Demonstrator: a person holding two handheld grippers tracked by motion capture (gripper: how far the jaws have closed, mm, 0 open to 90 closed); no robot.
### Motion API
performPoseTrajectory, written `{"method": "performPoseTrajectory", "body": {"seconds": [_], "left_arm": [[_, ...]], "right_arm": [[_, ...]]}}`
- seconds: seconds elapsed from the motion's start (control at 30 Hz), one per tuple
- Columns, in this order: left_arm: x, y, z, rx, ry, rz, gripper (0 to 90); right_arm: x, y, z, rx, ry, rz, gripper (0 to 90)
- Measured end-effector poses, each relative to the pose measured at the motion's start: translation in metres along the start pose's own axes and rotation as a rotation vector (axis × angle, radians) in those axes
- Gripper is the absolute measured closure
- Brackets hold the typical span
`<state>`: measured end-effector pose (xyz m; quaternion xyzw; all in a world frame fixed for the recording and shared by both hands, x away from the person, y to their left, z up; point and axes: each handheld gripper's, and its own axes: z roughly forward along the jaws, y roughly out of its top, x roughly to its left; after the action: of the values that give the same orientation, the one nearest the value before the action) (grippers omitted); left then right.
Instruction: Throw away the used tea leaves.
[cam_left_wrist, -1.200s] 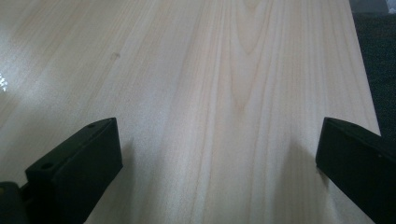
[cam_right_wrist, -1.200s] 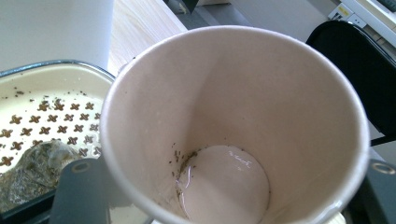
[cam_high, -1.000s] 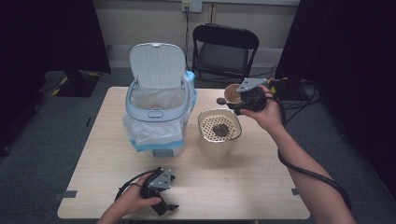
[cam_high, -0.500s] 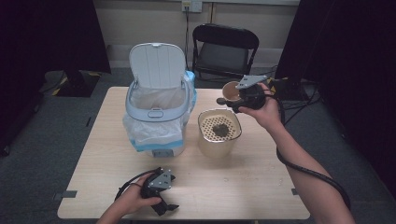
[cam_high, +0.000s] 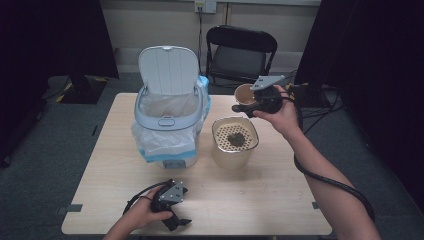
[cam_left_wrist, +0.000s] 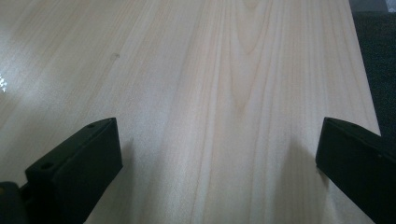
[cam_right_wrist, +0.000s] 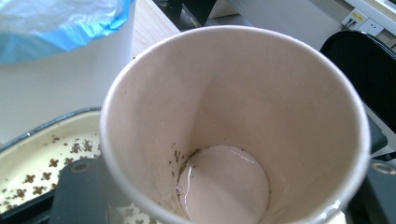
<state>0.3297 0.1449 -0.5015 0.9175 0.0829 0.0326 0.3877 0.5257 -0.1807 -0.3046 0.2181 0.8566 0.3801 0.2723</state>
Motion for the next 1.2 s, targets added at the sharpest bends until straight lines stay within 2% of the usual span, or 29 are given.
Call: {"method": "performPoseTrajectory", "body": {"seconds": [0.23,0.47,0.6,0.93,1.2], "left_arm": [[0.0,0.0,0.0,0.0,0.0,0.0,0.0],[0.0,0.0,0.0,0.0,0.0,0.001,0.0],[0.0,0.001,-0.001,0.017,0.005,0.001,0.0],[0.0,0.001,-0.001,0.016,0.005,0.002,0.0],[0.0,0.001,-0.001,0.017,0.005,0.002,0.0]], "right_arm": [[-0.004,0.008,-0.004,-0.01,0.017,0.035,27.8],[-0.005,0.017,-0.008,-0.013,0.04,0.039,27.7],[-0.004,0.023,-0.01,-0.012,0.045,0.028,27.6],[-0.003,0.035,-0.013,-0.025,0.069,0.057,27.6],[-0.001,0.048,-0.013,-0.032,0.076,0.059,27.5]]}}
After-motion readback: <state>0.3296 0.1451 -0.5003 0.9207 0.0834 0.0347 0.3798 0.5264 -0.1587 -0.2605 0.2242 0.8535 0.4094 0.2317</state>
